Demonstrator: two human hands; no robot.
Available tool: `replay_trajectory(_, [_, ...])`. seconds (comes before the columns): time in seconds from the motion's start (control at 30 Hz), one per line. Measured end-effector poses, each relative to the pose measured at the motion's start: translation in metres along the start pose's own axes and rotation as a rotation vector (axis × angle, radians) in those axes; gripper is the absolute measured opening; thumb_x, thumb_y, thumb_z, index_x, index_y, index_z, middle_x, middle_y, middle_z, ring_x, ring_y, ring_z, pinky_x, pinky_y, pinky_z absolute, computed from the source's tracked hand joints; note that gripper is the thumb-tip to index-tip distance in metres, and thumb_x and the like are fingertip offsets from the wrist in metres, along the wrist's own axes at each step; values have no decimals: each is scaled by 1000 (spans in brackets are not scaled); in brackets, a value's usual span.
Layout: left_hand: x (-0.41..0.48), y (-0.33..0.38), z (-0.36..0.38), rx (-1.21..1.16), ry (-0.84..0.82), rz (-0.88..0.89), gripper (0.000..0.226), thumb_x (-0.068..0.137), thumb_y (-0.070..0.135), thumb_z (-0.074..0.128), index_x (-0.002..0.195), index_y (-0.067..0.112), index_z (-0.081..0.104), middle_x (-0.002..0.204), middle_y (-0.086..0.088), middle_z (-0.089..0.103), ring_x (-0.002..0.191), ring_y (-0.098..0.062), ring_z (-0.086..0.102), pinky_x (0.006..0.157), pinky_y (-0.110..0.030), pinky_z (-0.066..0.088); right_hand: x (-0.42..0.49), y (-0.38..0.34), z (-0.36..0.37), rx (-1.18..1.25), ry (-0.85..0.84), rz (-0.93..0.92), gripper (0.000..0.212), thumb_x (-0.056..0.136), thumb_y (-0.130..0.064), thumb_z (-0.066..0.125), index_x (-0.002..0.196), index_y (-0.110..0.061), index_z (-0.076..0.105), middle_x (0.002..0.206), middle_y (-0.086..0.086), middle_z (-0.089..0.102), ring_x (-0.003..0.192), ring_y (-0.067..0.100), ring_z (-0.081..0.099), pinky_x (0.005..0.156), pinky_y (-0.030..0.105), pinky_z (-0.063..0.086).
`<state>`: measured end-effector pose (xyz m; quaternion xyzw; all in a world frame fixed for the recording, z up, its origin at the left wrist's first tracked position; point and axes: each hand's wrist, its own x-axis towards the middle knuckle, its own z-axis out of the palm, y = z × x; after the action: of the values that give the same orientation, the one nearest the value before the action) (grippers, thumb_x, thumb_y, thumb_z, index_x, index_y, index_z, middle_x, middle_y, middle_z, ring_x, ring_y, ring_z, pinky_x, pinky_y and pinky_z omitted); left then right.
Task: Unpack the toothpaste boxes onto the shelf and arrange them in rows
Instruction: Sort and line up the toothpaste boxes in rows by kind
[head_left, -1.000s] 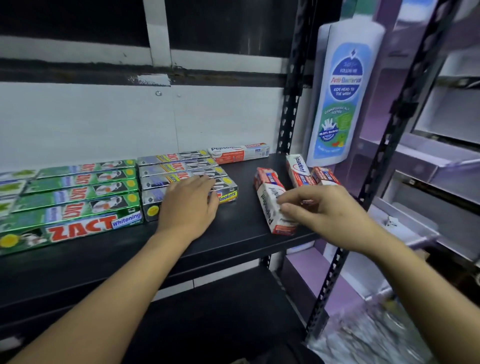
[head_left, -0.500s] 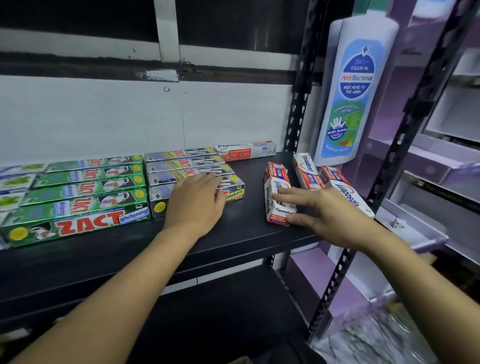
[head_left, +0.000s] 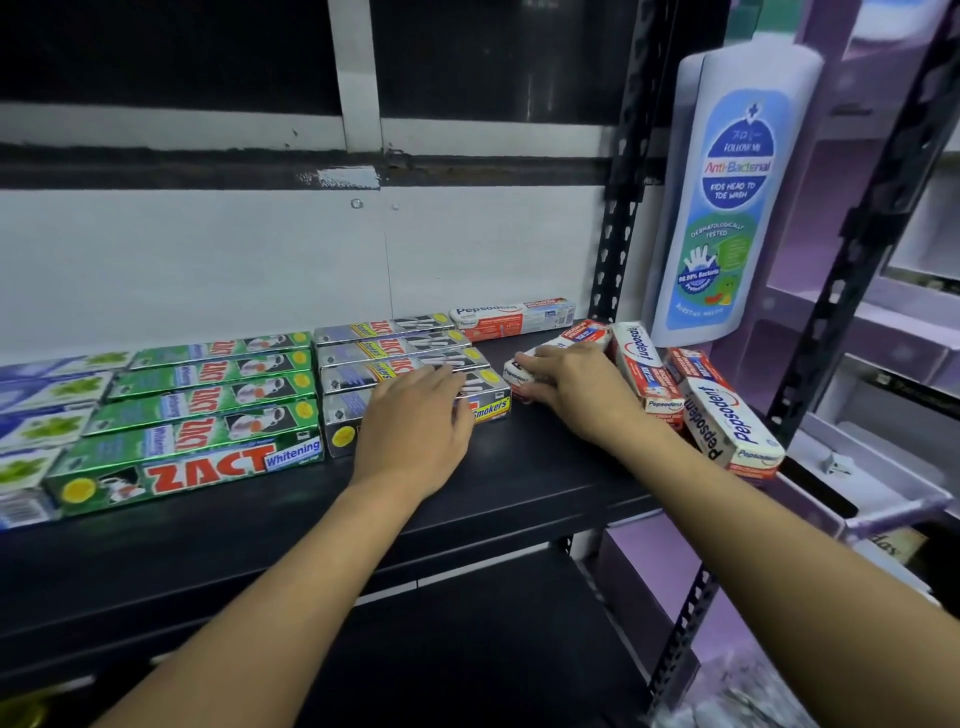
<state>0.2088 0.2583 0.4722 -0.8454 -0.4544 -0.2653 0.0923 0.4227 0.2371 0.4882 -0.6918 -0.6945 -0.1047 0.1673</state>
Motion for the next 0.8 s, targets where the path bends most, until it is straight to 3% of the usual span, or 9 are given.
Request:
replay_trajectory(0.1, [0, 0, -1, -5, 3, 1, 41, 100, 36, 41, 135, 22, 58, 137, 4, 59, 125, -18, 53, 106, -37, 37, 9, -1, -1, 142, 26, 42, 56, 90, -46, 64, 140, -25, 53, 144, 3, 53, 129, 35, 43, 111, 44, 33])
replay_trajectory(0.27, [0, 0, 0, 6, -5, 2, 43, 101, 37, 40, 137, 23, 56, 138, 4, 58, 128, -17, 51, 108, -37, 35, 12, 21, 1, 140, 28, 60, 57, 93, -27, 65, 146, -32, 45, 160, 5, 27, 147, 33, 19, 119, 48, 21])
replay_trajectory(0.4, [0, -1, 0, 3, -11, -1, 41, 100, 37, 39, 134, 23, 57, 135, 4, 60, 126, -17, 52, 106, -37, 36, 27, 23, 11, 145, -52, 159, 60, 96, -31, 59, 150, -36, 34, 163, 11, 14, 148, 42, 5, 120, 53, 11])
replay_trajectory(0.53, [0, -1, 0, 0, -20, 1, 43, 101, 38, 38, 138, 24, 55, 142, 6, 55, 132, -15, 47, 110, -35, 32, 41, 18, 21, 204, -62, 262, 55, 97, -35, 57, 149, -38, 37, 164, 14, 2, 145, 51, -4, 117, 60, 8])
replay_trajectory(0.67, [-1, -1, 0, 7, -18, 2, 43, 101, 37, 39, 139, 24, 54, 145, 8, 53, 134, -13, 45, 111, -34, 30, 52, 16, 23, 183, -65, 280, 53, 99, -38, 52, 149, -36, 36, 161, 21, 9, 144, 52, -4, 118, 53, -3])
replay_trajectory(0.8, [-1, 0, 0, -7, -22, -9, 42, 101, 37, 42, 138, 24, 55, 145, 8, 52, 135, -13, 44, 112, -34, 29, 70, 15, 32, 218, -50, 281, 52, 97, -43, 52, 147, -37, 40, 156, 23, 25, 146, 46, 10, 119, 55, -4])
